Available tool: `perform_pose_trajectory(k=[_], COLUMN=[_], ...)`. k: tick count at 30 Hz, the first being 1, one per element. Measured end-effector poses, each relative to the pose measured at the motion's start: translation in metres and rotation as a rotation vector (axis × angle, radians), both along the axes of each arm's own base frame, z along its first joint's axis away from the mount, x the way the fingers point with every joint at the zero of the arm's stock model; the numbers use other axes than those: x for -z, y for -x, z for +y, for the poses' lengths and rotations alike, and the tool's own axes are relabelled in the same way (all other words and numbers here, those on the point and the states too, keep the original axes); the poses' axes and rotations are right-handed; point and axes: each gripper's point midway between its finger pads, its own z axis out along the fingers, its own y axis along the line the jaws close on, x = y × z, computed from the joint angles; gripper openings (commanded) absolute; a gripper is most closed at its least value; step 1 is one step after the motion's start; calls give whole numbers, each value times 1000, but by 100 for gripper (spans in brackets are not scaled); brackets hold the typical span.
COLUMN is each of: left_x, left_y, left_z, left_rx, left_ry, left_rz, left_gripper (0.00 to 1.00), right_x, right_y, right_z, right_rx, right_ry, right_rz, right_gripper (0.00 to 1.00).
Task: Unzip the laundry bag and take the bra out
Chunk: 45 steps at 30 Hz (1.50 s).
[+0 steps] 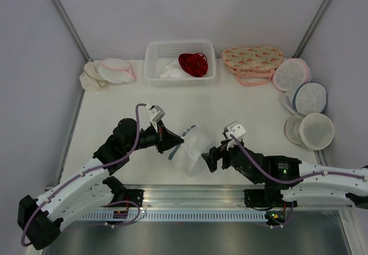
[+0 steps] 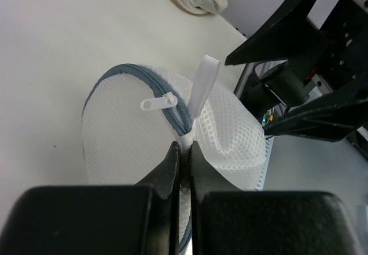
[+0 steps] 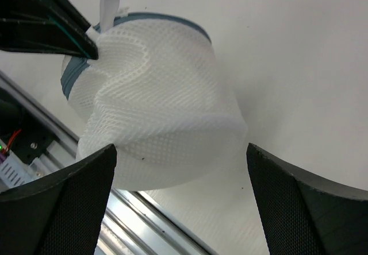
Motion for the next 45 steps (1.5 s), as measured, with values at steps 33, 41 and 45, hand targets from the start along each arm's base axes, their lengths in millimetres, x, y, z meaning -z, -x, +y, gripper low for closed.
perform_pose_trajectory(k=[33, 41, 45], left_x=[75, 46, 32], left_y=[69, 52, 57], left_z=[-43, -28, -32], left_rx=[65, -167, -197], left_ry=[-733, -800, -790], left_rz=[-560, -865, -945], left_gripper=[2, 2, 2], right_x=[-1, 5, 21], right_y=[-42, -46, -45], right_z=[6, 0, 4], right_rx=[221, 212, 196], right_ry=[-301, -317, -317], right_rz=[338, 413, 478], right_gripper=[98, 98, 98])
